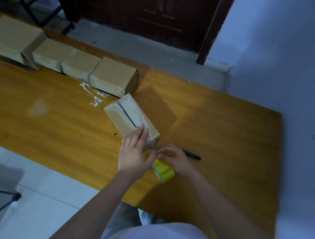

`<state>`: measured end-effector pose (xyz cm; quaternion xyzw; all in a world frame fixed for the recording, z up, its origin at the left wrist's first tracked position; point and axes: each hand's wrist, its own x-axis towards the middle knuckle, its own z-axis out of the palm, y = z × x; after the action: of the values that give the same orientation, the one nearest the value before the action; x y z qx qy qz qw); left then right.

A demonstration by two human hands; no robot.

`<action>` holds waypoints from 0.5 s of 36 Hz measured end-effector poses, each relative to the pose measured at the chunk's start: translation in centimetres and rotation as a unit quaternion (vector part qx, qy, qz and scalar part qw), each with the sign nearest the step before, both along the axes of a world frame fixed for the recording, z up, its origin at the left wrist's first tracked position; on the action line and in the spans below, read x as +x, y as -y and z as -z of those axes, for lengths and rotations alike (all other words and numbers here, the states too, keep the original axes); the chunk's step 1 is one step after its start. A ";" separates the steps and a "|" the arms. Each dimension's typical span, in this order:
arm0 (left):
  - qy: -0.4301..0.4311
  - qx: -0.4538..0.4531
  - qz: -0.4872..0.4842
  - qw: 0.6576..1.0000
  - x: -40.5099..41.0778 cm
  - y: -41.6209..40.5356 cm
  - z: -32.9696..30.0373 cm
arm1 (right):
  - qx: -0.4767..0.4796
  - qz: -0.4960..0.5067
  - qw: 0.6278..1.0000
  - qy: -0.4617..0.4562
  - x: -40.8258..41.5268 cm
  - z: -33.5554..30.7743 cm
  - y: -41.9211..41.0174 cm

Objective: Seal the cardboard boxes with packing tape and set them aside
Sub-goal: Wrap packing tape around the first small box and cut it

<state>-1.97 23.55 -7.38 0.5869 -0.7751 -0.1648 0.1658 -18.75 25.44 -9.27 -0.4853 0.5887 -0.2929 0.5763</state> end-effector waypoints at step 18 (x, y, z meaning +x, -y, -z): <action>0.113 -0.187 0.016 0.976 -0.2 0.9 2.7 | -0.014 0.104 0.995 0.002 -1.3 -0.1 -3.5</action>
<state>-2.20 22.67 -10.05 0.5482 -0.8151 0.0476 0.1809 -20.03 28.99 -9.22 -0.4292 0.6304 -0.3603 0.5372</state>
